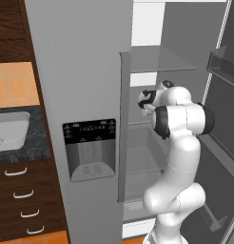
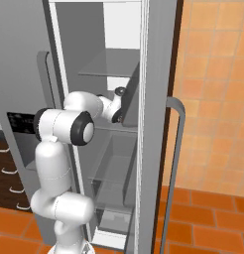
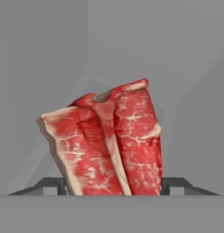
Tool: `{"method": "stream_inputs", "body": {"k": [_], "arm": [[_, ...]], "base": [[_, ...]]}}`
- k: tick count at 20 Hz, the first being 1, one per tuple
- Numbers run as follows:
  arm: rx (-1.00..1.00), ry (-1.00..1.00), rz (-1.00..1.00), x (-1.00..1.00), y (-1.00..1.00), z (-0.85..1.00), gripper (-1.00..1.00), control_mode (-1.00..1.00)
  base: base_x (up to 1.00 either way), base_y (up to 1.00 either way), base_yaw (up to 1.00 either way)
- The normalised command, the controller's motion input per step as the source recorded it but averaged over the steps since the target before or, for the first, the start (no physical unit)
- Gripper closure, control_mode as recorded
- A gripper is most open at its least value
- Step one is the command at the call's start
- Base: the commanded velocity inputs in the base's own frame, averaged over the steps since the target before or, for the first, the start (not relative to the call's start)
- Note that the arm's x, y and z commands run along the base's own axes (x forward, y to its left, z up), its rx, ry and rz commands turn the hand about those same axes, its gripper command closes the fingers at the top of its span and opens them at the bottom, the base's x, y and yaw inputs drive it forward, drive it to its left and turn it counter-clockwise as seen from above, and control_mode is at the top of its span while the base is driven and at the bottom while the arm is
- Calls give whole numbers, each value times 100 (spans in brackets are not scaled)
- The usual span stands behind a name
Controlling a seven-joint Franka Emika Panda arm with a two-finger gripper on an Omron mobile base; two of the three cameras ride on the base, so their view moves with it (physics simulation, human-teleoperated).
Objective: Place one garlic and one steak in each tupperware on the nearby counter, to pack two identical lunches.
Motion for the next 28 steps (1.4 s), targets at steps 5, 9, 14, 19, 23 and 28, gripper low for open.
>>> {"method": "stream_inputs", "body": {"k": [5,9,14,19,23,28], "arm": [[0,0,0,-6,0,0,100,-100],[0,-2,0,-18,5,19,100,-100],[0,-9,3,-19,20,25,100,-100],[-4,-4,7,-48,21,19,100,-100],[-7,0,2,-79,0,4,100,-100],[-2,0,6,-84,5,53,100,-100]], "base": [[0,0,0],[0,0,0],[0,0,0],[0,0,0],[0,0,0],[0,0,0]]}}
